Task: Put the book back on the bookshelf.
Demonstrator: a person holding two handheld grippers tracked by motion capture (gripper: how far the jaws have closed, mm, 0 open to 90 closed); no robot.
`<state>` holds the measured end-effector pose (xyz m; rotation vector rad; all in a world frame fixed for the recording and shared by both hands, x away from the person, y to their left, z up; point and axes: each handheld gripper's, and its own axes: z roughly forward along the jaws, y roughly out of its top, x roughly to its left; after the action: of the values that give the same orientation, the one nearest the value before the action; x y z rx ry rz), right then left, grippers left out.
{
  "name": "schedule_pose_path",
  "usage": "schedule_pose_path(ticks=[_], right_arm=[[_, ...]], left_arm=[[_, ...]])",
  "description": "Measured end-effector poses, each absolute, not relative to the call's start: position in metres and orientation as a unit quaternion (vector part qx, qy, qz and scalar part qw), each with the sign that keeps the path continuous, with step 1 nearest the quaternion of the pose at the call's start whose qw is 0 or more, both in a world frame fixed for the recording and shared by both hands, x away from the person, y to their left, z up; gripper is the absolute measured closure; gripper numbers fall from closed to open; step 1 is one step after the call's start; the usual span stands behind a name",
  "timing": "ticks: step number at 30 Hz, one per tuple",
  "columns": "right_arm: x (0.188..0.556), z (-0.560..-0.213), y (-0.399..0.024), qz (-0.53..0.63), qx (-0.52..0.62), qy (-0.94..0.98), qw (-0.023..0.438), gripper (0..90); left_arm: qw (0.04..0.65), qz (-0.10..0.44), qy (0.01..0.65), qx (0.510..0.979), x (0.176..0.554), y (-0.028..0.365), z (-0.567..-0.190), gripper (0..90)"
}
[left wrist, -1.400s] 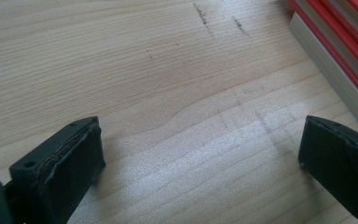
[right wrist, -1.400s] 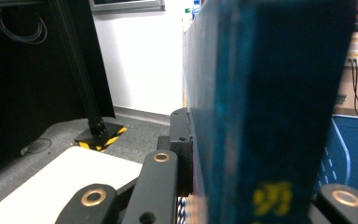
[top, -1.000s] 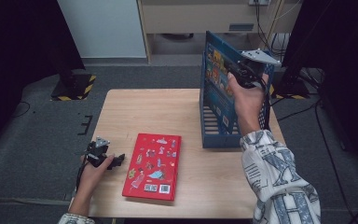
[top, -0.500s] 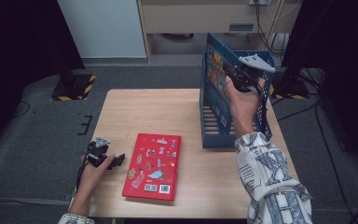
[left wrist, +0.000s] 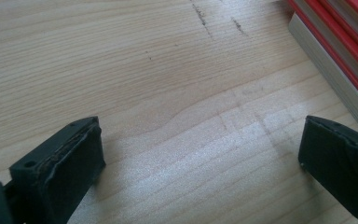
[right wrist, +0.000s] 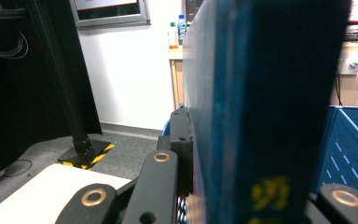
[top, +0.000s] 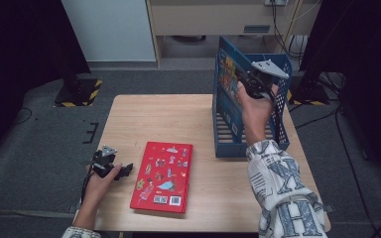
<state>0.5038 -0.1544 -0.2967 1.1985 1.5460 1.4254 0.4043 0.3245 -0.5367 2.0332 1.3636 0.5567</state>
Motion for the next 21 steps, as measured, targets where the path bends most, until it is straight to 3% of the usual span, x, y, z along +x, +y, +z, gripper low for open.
schedule_pose_path(ticks=[21], right_arm=[[0.509,-0.325,-0.153,0.545,0.472,0.600,0.348,82.1]], left_arm=[[0.310,0.210,0.516,0.770,0.405,0.324,-0.537,0.0]])
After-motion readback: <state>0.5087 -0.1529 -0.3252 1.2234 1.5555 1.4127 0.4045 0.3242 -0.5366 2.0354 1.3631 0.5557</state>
